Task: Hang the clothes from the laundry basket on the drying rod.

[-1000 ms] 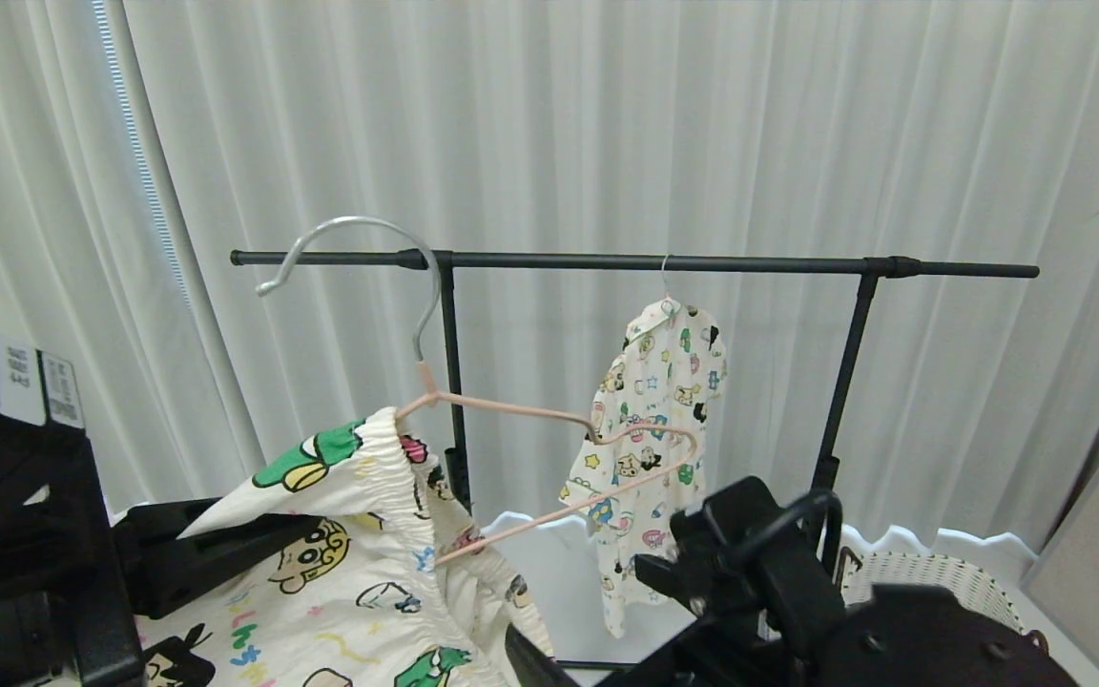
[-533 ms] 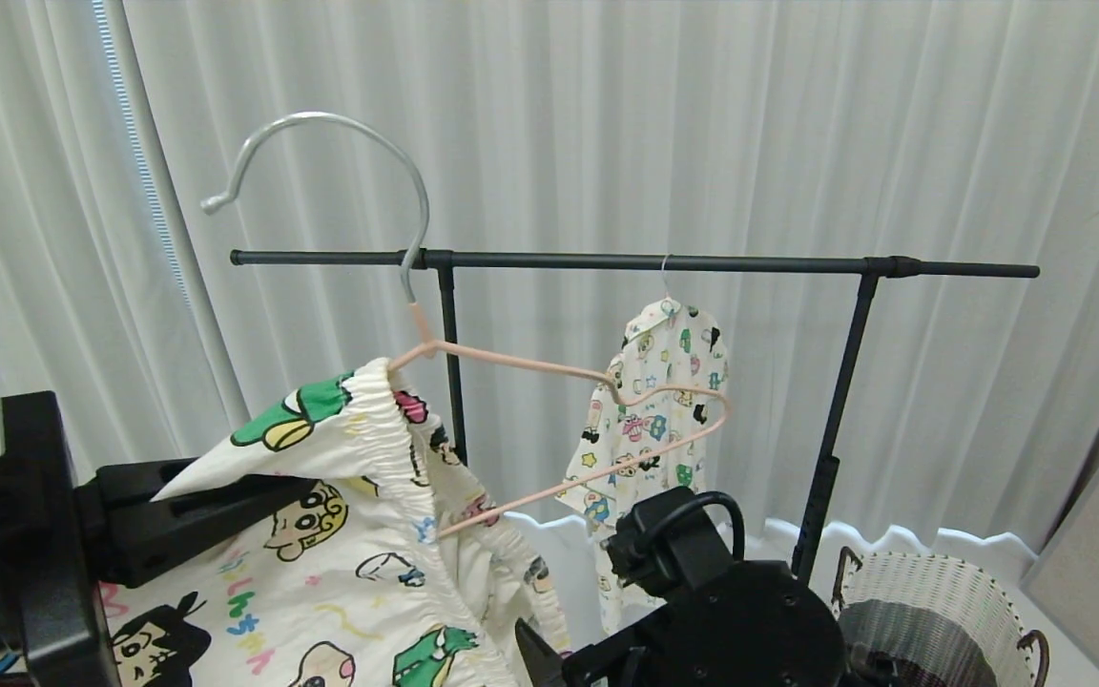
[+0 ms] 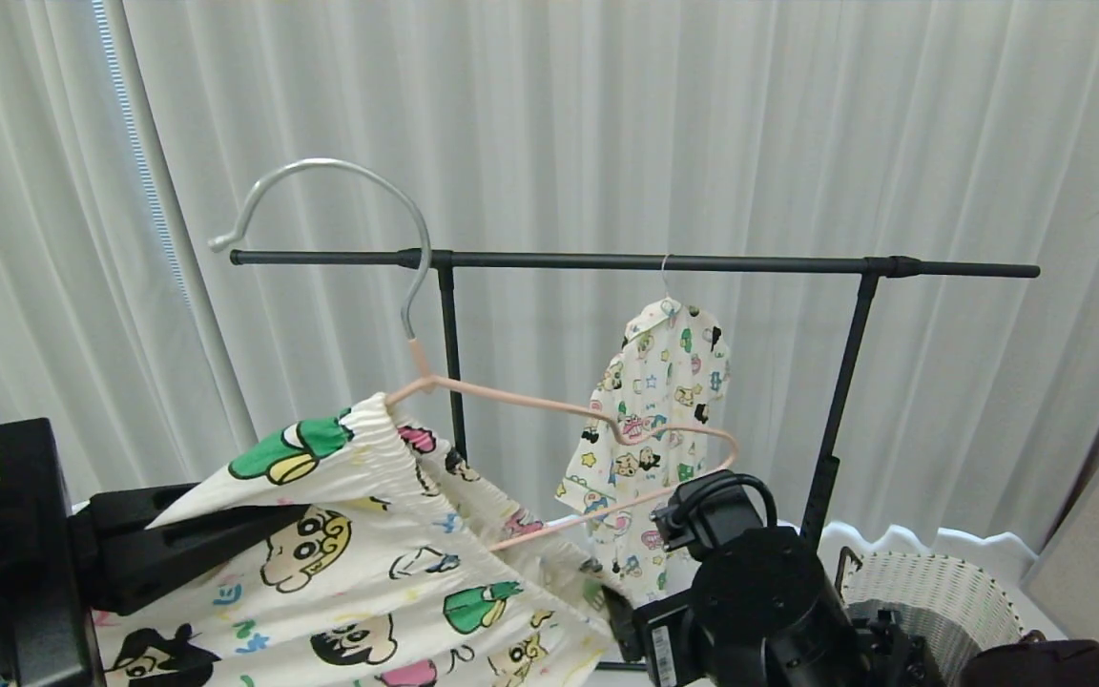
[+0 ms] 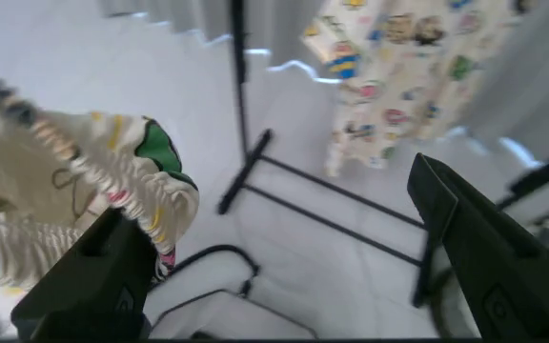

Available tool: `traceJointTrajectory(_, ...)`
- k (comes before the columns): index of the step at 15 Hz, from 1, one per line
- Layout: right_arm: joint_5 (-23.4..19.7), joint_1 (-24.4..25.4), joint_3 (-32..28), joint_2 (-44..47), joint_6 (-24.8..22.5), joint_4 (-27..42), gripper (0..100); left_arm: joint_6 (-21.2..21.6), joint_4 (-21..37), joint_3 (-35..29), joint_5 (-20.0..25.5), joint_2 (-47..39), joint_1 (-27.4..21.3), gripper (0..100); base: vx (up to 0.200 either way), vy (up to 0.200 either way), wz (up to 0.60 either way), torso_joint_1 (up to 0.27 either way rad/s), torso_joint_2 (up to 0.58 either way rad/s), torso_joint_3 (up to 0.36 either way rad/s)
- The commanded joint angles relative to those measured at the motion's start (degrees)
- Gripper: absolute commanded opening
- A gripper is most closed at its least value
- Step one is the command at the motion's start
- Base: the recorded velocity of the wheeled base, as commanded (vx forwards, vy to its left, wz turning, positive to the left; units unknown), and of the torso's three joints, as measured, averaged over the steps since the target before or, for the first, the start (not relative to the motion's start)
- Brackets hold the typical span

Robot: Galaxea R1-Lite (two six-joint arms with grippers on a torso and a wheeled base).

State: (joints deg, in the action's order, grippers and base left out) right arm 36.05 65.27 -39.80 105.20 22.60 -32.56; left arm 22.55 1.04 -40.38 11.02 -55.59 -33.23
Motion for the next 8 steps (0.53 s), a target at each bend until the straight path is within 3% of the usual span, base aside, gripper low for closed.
traceJointTrajectory(1,0.2,-3.1,2.8,-3.2,-1.3,0.0,100,0.0,-0.1,1.3,0.0,0.7,0.0,0,0.0,0.0,0.0,0.0,0.0,0.0)
traceJointTrajectory(8,0.3,-8.8,7.9,-9.5,-2.6,0.0,100,0.6,-0.1,6.9,-0.2,3.3,0.2,0,0.0,0.0,0.0,0.0,0.0,0.0)
